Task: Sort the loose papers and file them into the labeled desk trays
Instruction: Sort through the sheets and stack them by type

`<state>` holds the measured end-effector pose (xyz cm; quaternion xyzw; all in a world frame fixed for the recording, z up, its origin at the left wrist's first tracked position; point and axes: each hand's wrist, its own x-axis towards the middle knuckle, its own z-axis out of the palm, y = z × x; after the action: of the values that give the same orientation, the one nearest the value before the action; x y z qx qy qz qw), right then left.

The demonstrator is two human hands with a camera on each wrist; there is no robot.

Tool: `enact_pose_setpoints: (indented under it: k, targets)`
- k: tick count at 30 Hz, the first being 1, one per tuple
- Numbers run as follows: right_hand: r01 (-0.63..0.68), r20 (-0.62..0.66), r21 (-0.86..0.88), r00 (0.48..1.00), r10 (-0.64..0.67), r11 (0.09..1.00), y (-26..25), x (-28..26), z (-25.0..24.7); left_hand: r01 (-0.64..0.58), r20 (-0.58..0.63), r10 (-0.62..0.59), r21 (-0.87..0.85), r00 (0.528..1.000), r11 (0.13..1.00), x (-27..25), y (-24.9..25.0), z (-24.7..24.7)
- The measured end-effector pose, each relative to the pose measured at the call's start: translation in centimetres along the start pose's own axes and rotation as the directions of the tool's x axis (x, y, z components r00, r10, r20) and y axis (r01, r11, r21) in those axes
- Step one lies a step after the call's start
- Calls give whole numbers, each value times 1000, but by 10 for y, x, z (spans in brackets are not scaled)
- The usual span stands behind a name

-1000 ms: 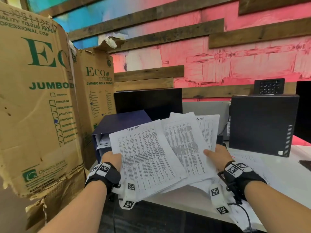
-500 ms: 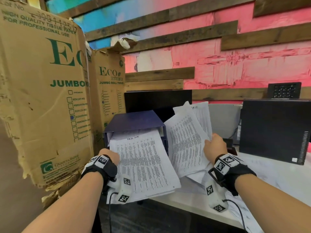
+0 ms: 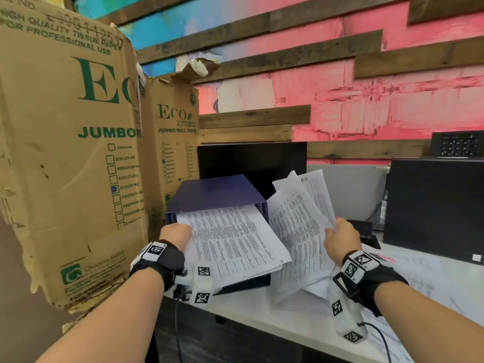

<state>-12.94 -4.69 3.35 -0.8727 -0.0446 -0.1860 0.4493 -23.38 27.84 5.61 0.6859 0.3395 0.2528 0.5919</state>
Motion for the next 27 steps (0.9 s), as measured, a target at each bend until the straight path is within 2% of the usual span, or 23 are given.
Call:
enact_pose_setpoints:
  k: [2,4,9,10,12,15,16,17,21,22,24,27]
  targets:
    - [9,8,-23,1000,-9,1000,-1,5,6,-6,79,5,9,997,1000,7,1,12]
    - [13,14,-31,1000,-13,999,-1,11,12,-73,134,65,55,989,996,14,-1,23]
    - [12,31,-35,999,-11,999,0,23,23,-195,55,187,319,981,927,21,10,34]
    - [15,35,-40,999,-13,999,0,25,25,-218,59,212,393,975,893,21,13,36]
    - [18,41,-36,999,-17,999,0,28,28,-196,90,177,577,980,793,21,19,42]
    - [20,49,-12,999,-19,1000,-3,31,33,-181,126,134,799,983,573,11,26,49]
    - [26,54,-9,998,-25,1000,-4,32,35,-224,174,148,861,974,457,9,27,50]
    - [35,58,-8,998,-34,999,-6,32,37,-248,202,155,879,967,407,8,26,52]
    - [58,81,-4,995,-57,998,-8,30,42,-214,215,42,901,976,377,0,32,60]
    - [60,85,2,995,-60,998,-8,28,43,-218,226,17,913,974,346,0,34,60]
    - [66,90,17,994,-67,998,-7,25,44,-239,246,-4,944,969,228,1,32,58]
    - [56,94,29,994,-58,998,-6,20,40,-285,283,37,952,958,110,0,28,55]
